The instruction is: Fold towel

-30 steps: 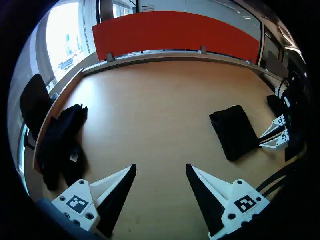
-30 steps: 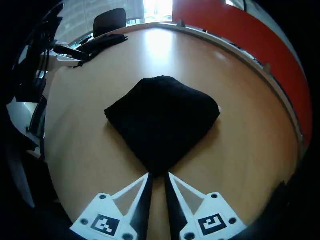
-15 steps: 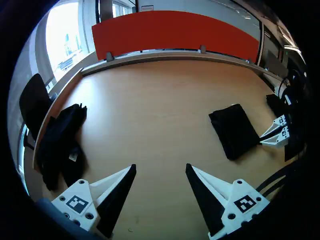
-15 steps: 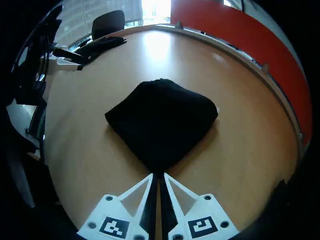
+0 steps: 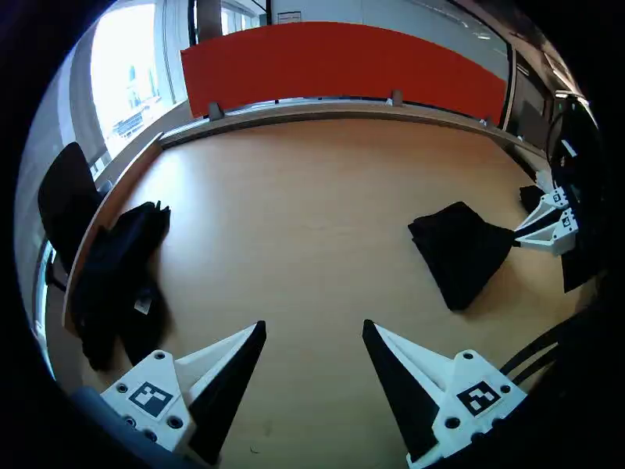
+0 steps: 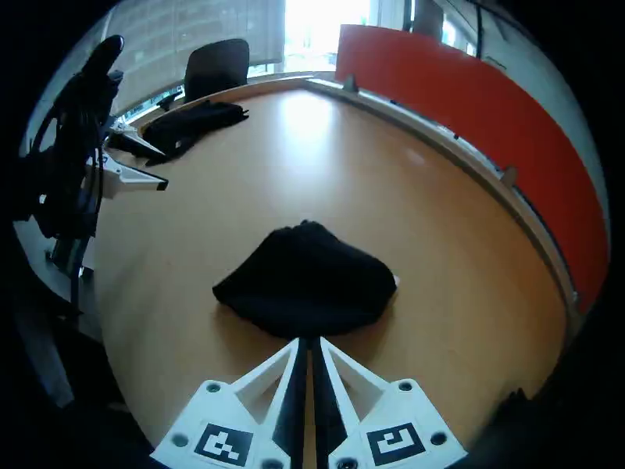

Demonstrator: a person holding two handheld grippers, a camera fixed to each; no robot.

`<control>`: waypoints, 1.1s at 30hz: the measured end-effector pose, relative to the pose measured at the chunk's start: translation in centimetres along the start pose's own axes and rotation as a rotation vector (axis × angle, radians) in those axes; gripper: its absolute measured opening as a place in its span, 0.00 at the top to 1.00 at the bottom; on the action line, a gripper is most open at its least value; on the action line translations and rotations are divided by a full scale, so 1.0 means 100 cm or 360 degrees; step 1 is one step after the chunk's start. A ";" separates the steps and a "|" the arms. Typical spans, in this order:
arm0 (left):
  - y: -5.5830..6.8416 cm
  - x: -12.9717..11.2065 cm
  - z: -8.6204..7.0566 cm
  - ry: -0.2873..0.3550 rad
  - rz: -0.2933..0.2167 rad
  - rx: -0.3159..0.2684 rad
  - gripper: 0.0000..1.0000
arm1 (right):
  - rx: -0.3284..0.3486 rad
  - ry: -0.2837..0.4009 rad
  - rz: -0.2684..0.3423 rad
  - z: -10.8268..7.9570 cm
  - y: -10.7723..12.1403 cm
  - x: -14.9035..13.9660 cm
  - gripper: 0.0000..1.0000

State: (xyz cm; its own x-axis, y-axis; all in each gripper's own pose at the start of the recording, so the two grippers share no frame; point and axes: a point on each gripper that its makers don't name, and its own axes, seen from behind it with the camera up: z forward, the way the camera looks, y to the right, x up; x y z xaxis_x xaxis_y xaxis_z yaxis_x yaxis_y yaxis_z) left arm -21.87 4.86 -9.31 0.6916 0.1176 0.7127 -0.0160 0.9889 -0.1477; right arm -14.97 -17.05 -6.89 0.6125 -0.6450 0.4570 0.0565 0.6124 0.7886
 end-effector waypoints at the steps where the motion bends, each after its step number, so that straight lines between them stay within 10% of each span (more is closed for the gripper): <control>1: 0.000 0.000 0.000 0.0004 -0.0002 0.0000 0.08 | -0.0003 0.0012 -0.0014 -0.002 0.001 0.007 0.96; 23: -0.001 0.018 -0.012 0.0091 -0.0031 0.0003 0.08 | -0.0113 0.0257 -0.0168 -0.053 0.028 0.118 0.96; 33: 0.003 0.024 -0.012 0.0105 -0.0019 -0.0010 0.09 | -0.0173 0.0269 -0.0159 -0.072 0.049 0.120 0.96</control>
State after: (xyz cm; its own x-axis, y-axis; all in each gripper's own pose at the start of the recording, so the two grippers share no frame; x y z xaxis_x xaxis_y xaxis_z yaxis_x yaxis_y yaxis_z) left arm -19.35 5.32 -8.51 0.7377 0.0991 0.6678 -0.0028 0.9896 -0.1438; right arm -1.68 -18.46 -0.51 0.7223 -0.6250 0.2961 0.2028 0.6008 0.7733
